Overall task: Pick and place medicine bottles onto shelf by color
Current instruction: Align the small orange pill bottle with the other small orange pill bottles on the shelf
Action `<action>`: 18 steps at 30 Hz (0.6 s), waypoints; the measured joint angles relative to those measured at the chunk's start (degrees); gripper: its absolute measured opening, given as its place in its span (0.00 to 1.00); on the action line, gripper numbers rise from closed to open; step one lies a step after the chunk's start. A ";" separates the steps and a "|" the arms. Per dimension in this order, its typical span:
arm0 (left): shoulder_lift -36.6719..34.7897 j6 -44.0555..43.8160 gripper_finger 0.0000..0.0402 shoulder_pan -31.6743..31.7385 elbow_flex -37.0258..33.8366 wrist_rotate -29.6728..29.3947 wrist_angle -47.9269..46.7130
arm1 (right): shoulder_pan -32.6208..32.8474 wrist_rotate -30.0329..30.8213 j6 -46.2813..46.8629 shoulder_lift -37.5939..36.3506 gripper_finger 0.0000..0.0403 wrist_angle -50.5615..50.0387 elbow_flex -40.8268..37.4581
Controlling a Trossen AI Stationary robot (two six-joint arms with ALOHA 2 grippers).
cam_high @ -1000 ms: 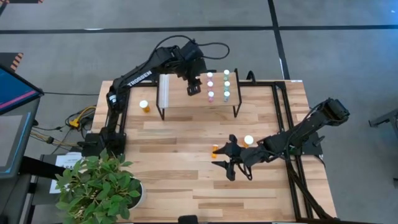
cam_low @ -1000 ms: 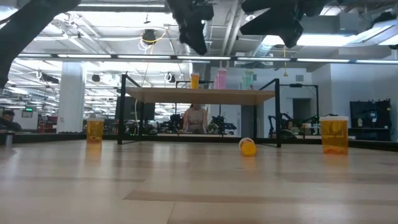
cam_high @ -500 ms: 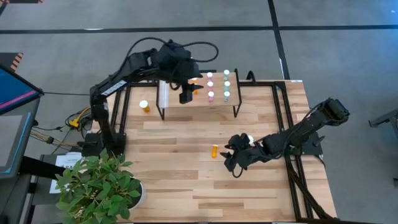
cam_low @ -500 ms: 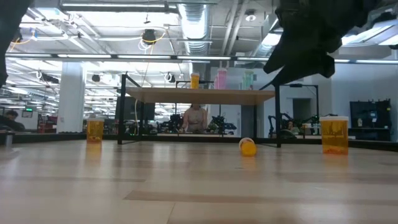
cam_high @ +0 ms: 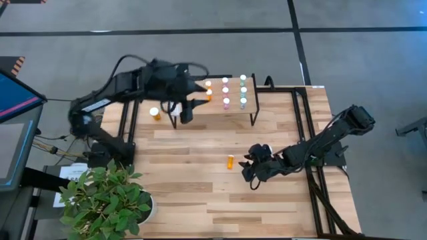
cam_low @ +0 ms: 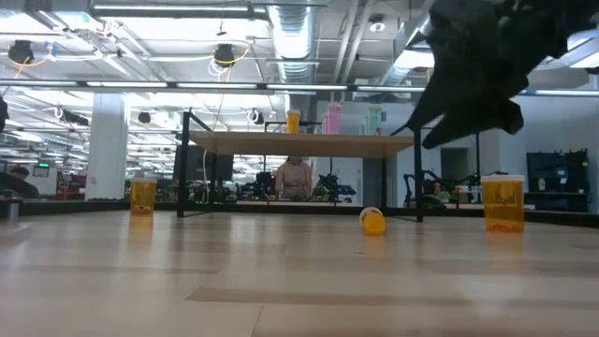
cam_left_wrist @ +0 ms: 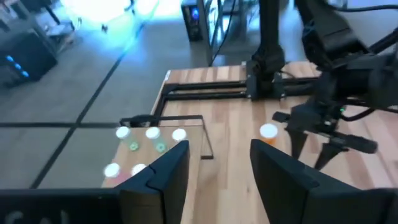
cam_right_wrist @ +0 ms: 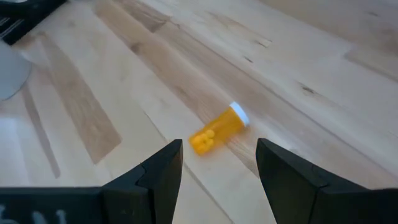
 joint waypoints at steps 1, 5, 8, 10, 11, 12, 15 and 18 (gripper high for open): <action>-2.79 -0.84 0.38 -0.54 -4.98 -0.04 3.37 | 0.00 0.02 0.64 0.00 0.56 0.09 -0.12; -14.02 -4.40 0.34 -3.59 -24.75 0.05 19.38 | 0.01 1.38 1.09 0.20 0.56 2.03 -0.23; -21.71 -6.48 0.32 -6.10 -36.98 -0.05 30.23 | -0.40 2.59 -3.06 2.05 0.56 8.98 -0.22; -26.33 -8.14 0.31 -7.82 -43.34 -0.36 35.85 | -0.54 2.79 -7.41 4.25 0.56 15.54 -0.12; -28.64 -8.88 0.31 -8.74 -46.50 -0.47 38.42 | -0.75 2.78 -8.89 5.46 0.56 18.15 -0.12; -30.65 -9.50 0.31 -9.65 -49.59 -0.58 41.15 | -0.89 2.72 -10.02 6.83 0.56 20.85 -0.20; -35.67 -11.91 0.31 -12.65 -57.82 -0.18 50.68 | -1.71 0.68 -11.10 10.84 0.56 26.46 -0.16; -38.49 -12.58 0.31 -15.89 -64.63 1.19 61.44 | -3.35 -3.18 -9.75 13.44 0.56 25.83 0.82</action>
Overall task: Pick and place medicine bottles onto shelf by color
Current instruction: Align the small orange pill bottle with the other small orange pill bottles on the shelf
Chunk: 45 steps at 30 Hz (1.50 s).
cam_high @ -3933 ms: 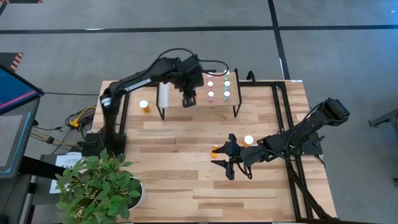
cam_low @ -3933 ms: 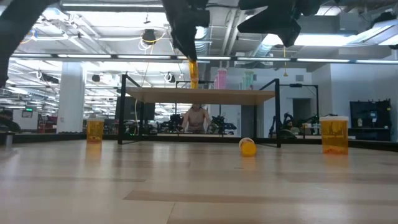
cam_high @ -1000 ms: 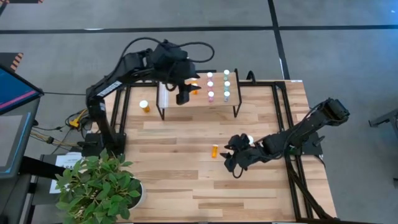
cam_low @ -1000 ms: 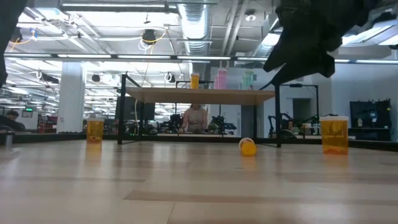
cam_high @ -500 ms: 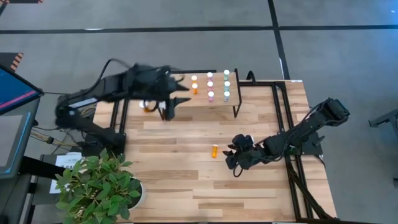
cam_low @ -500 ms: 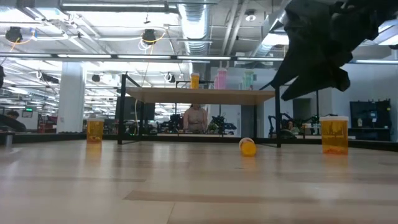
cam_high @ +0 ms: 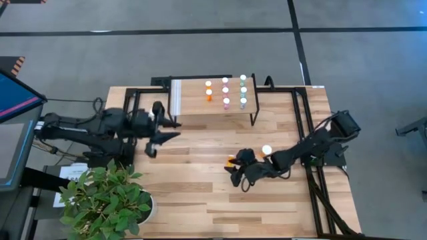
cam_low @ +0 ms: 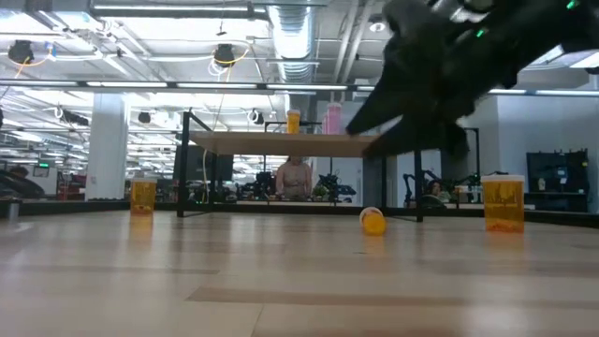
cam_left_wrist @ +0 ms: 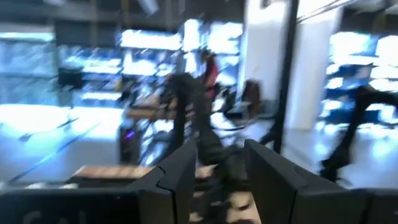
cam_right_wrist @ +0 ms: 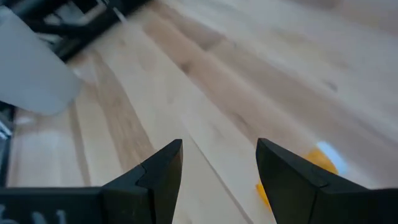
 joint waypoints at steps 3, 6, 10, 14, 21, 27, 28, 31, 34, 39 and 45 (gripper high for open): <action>-0.67 0.88 0.31 -2.76 -4.54 0.41 7.41 | -2.07 -5.08 0.81 0.63 0.55 -2.61 1.77; -0.65 1.66 0.31 -4.45 -6.61 -0.84 8.79 | -3.44 -6.03 1.00 0.51 0.55 -4.24 2.86; 0.09 1.92 0.31 -5.79 -7.90 -1.87 9.32 | -4.38 -6.02 3.75 0.45 0.53 -6.68 4.11; 1.66 3.29 0.31 -6.72 -7.96 1.18 10.11 | -4.87 -4.15 11.83 0.64 0.51 -17.86 6.31; 1.32 5.02 0.31 -6.74 -7.96 2.70 10.75 | -3.64 -1.81 17.07 0.62 0.48 -25.87 9.12; 0.86 4.49 0.31 -6.75 -7.93 0.30 9.46 | -2.79 -0.14 22.81 0.62 0.47 -28.38 9.14; 0.87 4.27 0.31 -6.74 -7.93 -0.27 8.96 | -2.79 -0.14 23.74 0.62 0.47 -28.82 9.14; 0.88 4.19 0.31 -6.74 -7.93 -2.46 8.41 | -2.44 0.16 25.15 1.69 0.47 -28.17 9.19; 0.87 4.12 0.31 -6.72 -7.93 -3.39 7.97 | -2.50 -0.73 25.54 3.70 0.47 -27.82 9.07; 0.83 3.73 0.31 -6.74 -7.92 -5.35 7.32 | -2.62 -3.29 25.65 8.29 0.47 -28.17 10.65; 0.79 3.79 0.31 -6.72 -7.92 -5.92 6.49 | -3.24 -5.14 25.51 9.81 0.47 -27.37 11.61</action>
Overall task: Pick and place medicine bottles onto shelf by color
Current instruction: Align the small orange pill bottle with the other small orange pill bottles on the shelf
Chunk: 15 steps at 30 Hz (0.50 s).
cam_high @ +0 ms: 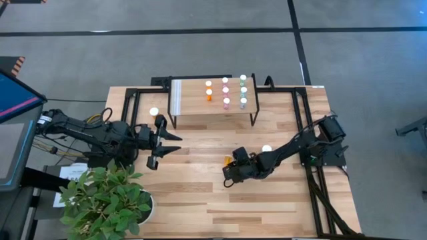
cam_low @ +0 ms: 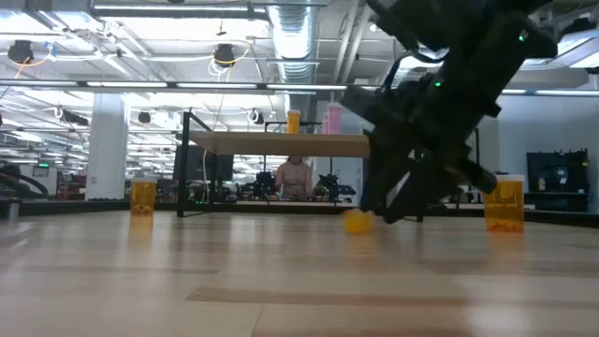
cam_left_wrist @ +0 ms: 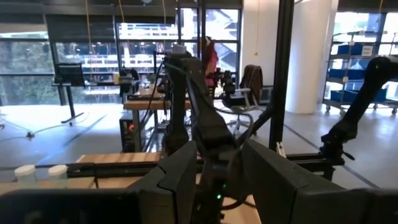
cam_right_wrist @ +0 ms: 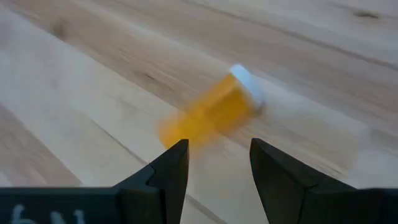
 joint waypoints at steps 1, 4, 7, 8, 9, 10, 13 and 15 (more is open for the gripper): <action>0.00 0.00 0.31 0.00 0.00 0.00 0.01 | -0.15 -0.21 0.01 0.20 0.47 0.06 -0.03; -0.01 0.07 0.31 0.00 0.00 -0.07 0.06 | -0.62 -0.61 -0.06 0.31 0.47 0.65 0.01; 0.00 0.07 0.31 0.00 0.00 -0.11 0.01 | -0.63 -0.49 -0.79 0.17 0.47 1.46 0.08; -0.02 0.10 0.31 0.00 0.00 -0.13 0.13 | -0.62 -0.51 -1.41 -0.09 0.47 1.35 0.09; -0.02 0.23 0.31 0.00 0.00 -0.15 0.12 | -0.62 -0.53 -2.20 -0.31 0.47 1.33 0.23; -0.02 0.24 0.31 0.00 0.00 -0.15 0.04 | -0.62 -0.54 -3.52 -0.34 0.47 1.32 0.60; -0.02 0.22 0.31 0.00 0.00 -0.15 0.05 | -0.62 -0.98 -10.24 -0.34 0.47 -2.15 2.68; -0.02 0.22 0.31 0.00 0.00 -0.15 0.05 | -0.62 -1.00 -15.35 -0.32 0.47 -4.48 4.70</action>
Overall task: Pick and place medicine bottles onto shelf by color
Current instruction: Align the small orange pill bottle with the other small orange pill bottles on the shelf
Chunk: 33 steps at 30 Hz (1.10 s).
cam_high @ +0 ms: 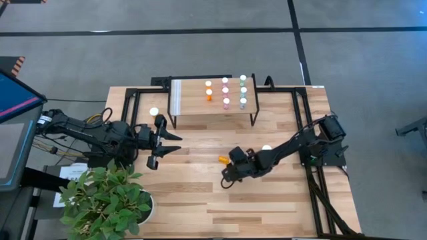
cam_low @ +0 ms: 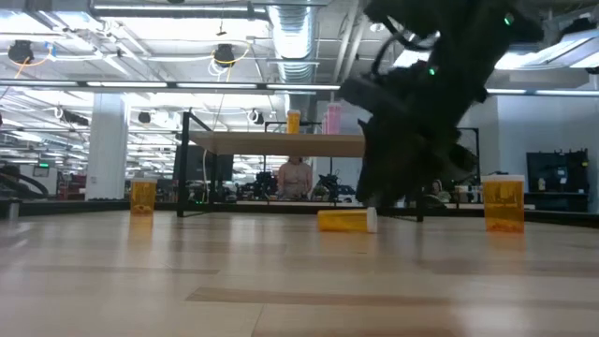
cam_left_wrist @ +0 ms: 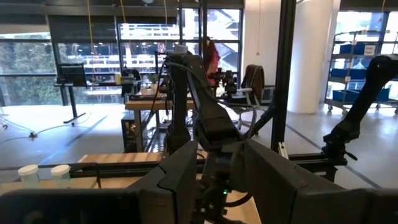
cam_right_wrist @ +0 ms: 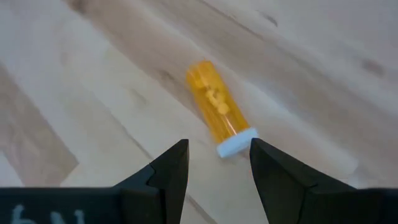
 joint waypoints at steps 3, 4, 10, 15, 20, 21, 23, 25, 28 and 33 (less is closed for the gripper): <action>0.00 -0.02 0.31 0.00 0.00 0.00 -0.02 | 0.00 0.36 -7.28 -0.02 0.47 -1.79 1.81; 0.00 -0.02 0.31 0.00 0.00 0.00 0.00 | 0.00 0.76 -9.34 -0.02 0.47 -1.75 2.25; 0.00 -0.04 0.31 0.00 0.00 0.00 -0.60 | 1.93 6.00 -19.00 -0.02 0.47 -2.51 2.64; 0.00 -0.04 0.31 0.00 0.00 0.00 -1.18 | 5.44 13.42 -18.54 -1.65 0.47 -4.46 1.81; 0.00 -0.08 0.31 0.00 0.00 0.00 -1.26 | 6.76 17.89 -16.92 -2.70 0.47 -5.03 -2.03; 0.00 -0.21 0.31 0.00 0.00 0.00 -1.24 | 6.96 18.02 -16.70 -2.69 0.47 -4.77 -2.76; 0.00 -0.28 0.31 0.00 0.00 0.00 -1.14 | 7.23 18.02 -15.63 -2.33 0.47 -4.82 -3.69; 0.00 -0.28 0.31 0.00 0.00 0.00 -1.15 | 7.26 17.95 -15.25 -1.40 0.47 -4.76 -4.04; 0.00 -0.28 0.31 0.00 0.00 0.00 -1.15 | 7.32 17.80 -15.07 -0.77 0.47 -3.88 -3.94; 0.00 -0.28 0.31 0.00 0.00 0.00 -1.27 | 7.79 14.83 -20.17 -0.37 0.47 4.42 -3.97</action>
